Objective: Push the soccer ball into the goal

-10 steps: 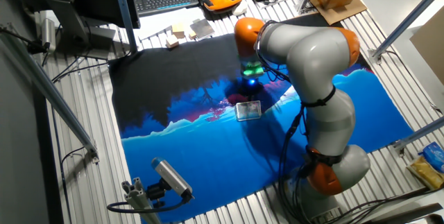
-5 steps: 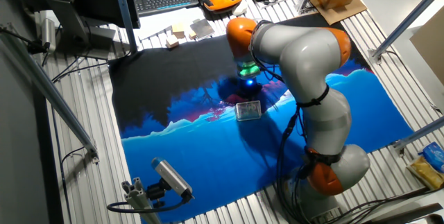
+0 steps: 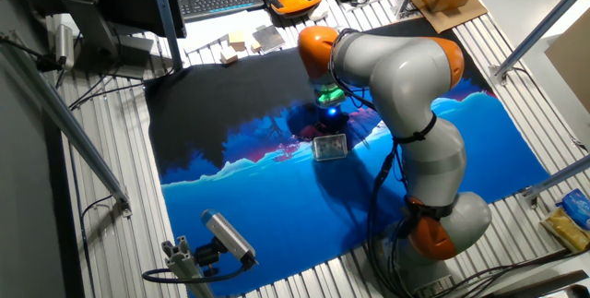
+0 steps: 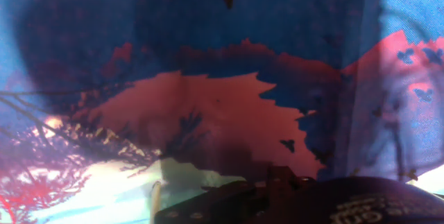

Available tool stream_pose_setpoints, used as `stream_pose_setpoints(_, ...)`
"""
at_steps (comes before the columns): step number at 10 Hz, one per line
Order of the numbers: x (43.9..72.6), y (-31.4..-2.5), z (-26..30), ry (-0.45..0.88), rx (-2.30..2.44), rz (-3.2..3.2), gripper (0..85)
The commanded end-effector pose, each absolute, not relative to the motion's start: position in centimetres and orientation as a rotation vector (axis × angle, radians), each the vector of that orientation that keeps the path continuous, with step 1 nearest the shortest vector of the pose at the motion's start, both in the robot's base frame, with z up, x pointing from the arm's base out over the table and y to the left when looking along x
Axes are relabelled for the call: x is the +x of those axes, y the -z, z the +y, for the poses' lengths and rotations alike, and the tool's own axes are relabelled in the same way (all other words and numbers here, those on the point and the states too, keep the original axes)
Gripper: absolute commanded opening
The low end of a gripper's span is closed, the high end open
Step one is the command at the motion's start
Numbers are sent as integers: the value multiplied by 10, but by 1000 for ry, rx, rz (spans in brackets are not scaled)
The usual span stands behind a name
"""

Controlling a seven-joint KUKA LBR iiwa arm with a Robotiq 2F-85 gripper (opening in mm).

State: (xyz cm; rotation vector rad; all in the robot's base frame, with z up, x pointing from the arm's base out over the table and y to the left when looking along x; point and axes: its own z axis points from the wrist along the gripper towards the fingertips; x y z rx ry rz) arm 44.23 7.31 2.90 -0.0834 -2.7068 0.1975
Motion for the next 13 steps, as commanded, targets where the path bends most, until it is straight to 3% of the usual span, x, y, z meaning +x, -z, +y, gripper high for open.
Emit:
stream_pose_setpoints(1, 446, -31, 73, -155, -120, -2726, 0)
stream_pose_setpoints(10, 492, -133, 46, 141, -553, -3044, 0)
stream_pose_setpoints(13, 489, -152, 31, 38, -553, -3177, 0)
